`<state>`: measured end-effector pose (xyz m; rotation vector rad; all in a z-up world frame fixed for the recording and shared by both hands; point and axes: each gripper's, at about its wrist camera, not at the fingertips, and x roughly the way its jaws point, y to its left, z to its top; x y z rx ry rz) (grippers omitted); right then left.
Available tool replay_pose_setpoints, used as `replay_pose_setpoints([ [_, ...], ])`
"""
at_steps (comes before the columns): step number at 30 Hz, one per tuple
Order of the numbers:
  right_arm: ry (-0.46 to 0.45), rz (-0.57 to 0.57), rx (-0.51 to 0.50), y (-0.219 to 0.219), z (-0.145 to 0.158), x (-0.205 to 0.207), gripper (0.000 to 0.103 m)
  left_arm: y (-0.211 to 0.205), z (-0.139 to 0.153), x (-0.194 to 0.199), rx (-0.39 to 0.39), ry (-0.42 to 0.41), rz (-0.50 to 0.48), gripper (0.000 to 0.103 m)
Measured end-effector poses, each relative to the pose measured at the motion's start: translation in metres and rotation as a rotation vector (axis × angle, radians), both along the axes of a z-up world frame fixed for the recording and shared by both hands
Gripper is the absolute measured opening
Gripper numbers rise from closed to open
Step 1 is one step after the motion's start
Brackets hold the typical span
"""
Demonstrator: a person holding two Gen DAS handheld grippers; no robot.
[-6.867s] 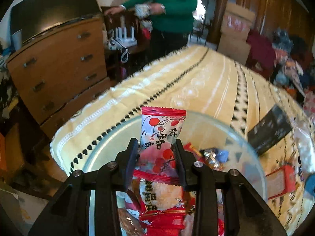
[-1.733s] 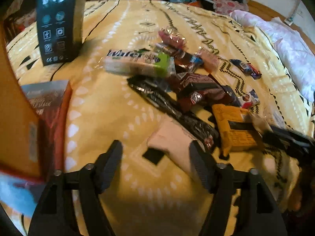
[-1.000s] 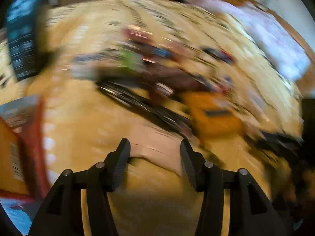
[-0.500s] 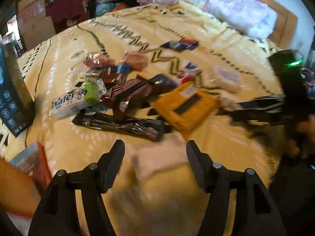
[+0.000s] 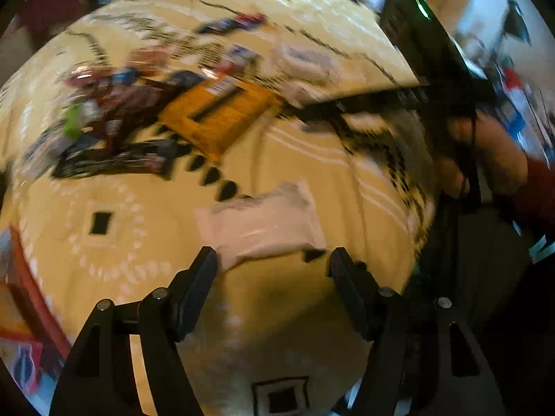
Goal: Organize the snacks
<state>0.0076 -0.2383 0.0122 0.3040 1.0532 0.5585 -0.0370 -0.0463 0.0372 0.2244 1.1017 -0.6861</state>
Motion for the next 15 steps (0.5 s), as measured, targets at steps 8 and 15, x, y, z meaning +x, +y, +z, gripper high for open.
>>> replay_pose_setpoints([
  [8,0.009,0.019,-0.005,0.0,-0.002,0.002,0.05,0.017,0.007,0.01,-0.133,0.04,0.184,0.076],
  [15,0.003,0.011,0.005,0.001,-0.002,0.0,0.05,-0.01,-0.011,0.017,-0.055,0.026,0.217,0.093],
])
